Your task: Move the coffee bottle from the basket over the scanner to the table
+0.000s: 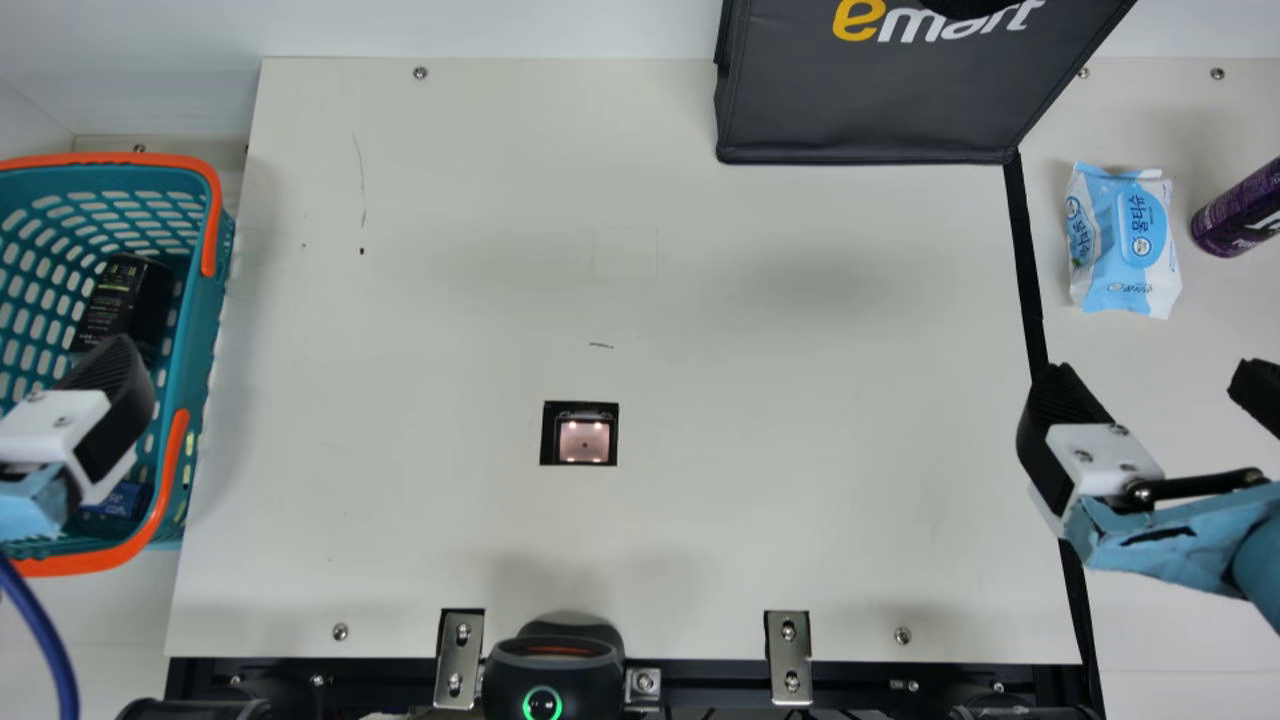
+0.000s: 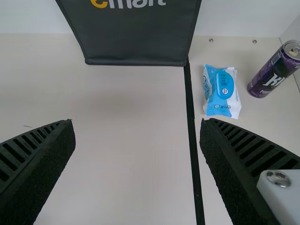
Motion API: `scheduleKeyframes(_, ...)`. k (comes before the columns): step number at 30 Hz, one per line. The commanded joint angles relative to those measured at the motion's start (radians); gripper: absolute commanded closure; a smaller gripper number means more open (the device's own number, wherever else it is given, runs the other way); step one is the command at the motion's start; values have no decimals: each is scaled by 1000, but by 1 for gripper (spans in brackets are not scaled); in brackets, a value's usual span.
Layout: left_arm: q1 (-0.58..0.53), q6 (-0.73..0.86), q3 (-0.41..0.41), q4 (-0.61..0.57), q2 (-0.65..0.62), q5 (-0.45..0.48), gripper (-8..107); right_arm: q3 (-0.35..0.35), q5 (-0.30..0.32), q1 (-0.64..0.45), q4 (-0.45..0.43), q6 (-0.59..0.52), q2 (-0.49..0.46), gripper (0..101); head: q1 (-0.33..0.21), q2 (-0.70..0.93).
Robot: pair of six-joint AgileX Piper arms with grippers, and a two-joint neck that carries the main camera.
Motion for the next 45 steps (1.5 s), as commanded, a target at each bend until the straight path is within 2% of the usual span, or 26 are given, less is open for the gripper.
scheduleKeyframes(1, 0, 0, 0, 0, 0, 0, 9, 0, 0, 0, 0, 0, 0, 6, -30, 25)
scheduleKeyframes(15, 0, 0, 0, 0, 0, 0, 9, 0, 0, 0, 0, 0, 0, 6, -30, 351)
scheduleKeyframes(34, 16, -15, -1, 5, 16, -1, 9, 0, 0, 0, 0, 0, 0, 6, -30, 351)
scheduleKeyframes(40, 89, -48, -7, 6, 71, -15, 9, 0, 0, 0, 0, 0, 0, 6, -30, 351)
scheduleKeyframes(45, 206, -29, -13, -33, 137, -32, 9, 0, 0, 0, 0, 0, 0, 6, -30, 351)
